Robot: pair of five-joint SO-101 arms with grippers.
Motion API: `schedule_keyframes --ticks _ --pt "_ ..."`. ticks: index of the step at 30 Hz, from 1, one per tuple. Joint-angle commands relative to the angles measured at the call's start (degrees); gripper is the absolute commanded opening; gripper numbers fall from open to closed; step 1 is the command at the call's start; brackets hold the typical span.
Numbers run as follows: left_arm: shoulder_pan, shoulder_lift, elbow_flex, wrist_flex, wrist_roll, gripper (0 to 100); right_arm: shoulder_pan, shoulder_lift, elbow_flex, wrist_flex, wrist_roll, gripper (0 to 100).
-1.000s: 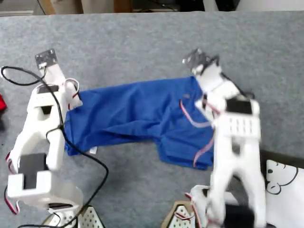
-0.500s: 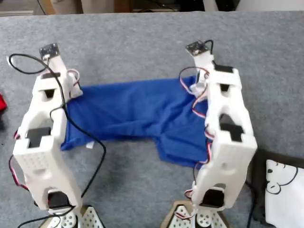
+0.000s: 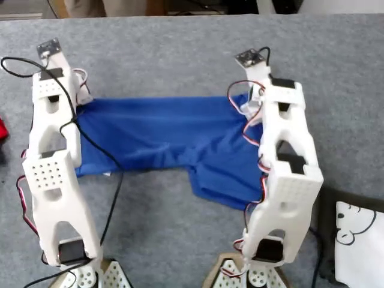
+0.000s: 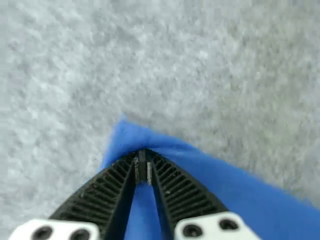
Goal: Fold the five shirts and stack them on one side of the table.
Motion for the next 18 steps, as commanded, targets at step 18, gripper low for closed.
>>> schedule_keyframes --ticks 18 --pt "3.78 5.93 -36.13 31.56 -3.34 2 -4.70 -18.15 2.15 -1.67 -2.90 0.5"
